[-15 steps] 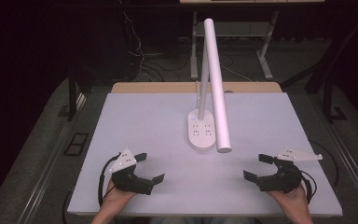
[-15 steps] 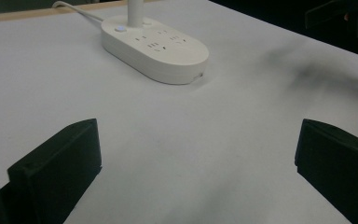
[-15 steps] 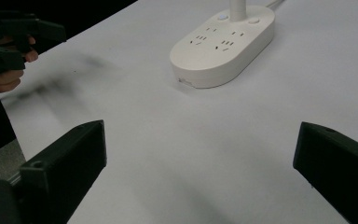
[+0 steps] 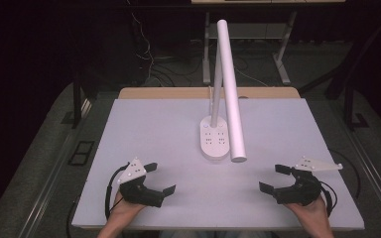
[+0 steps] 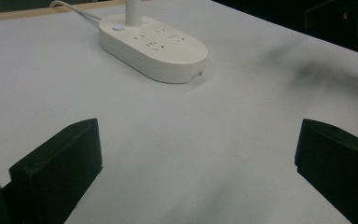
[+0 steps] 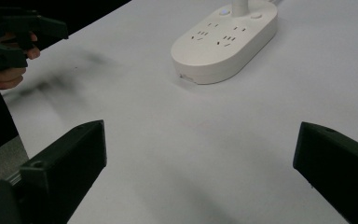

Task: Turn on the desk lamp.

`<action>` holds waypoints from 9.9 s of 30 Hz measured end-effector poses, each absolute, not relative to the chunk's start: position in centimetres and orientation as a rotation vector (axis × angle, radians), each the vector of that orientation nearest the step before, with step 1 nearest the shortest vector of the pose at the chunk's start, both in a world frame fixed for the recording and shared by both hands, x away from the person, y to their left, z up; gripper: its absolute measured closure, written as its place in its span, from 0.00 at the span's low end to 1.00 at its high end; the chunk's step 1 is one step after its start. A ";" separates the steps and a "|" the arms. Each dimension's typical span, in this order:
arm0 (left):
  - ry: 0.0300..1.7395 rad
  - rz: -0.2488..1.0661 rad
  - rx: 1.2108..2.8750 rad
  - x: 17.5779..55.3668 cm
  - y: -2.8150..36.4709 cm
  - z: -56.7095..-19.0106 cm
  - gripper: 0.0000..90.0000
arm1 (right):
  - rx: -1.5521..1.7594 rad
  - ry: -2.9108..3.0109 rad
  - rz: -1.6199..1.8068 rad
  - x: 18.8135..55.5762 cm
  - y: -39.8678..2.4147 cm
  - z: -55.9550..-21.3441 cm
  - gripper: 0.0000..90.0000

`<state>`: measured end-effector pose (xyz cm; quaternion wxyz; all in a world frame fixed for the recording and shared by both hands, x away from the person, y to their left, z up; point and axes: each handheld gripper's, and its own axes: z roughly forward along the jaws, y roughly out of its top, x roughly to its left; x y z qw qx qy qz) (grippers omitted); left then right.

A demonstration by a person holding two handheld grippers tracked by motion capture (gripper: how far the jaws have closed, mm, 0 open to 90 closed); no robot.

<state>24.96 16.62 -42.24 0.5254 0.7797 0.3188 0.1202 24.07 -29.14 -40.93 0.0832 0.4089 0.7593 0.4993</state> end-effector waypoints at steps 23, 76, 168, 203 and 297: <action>0.754 0.290 1.893 24.9 16.1 -42.4 0.00 | 1.221 2.357 1.428 24.8 -28.7 -40.4 0.02; 0.734 0.274 1.932 24.9 15.9 -42.7 0.00 | 1.164 2.481 1.356 31.5 -27.0 -36.7 0.02; 0.721 0.267 1.927 24.9 16.0 -42.6 0.00 | 1.339 2.443 1.358 46.1 -21.6 -40.0 0.49; 0.715 0.274 1.922 24.8 16.1 -42.5 0.00 | 1.394 2.400 1.468 48.0 -20.4 -43.8 0.99; 0.708 0.283 1.931 24.7 15.6 -42.6 0.00 | 1.314 2.298 1.427 34.7 -27.4 -38.1 0.00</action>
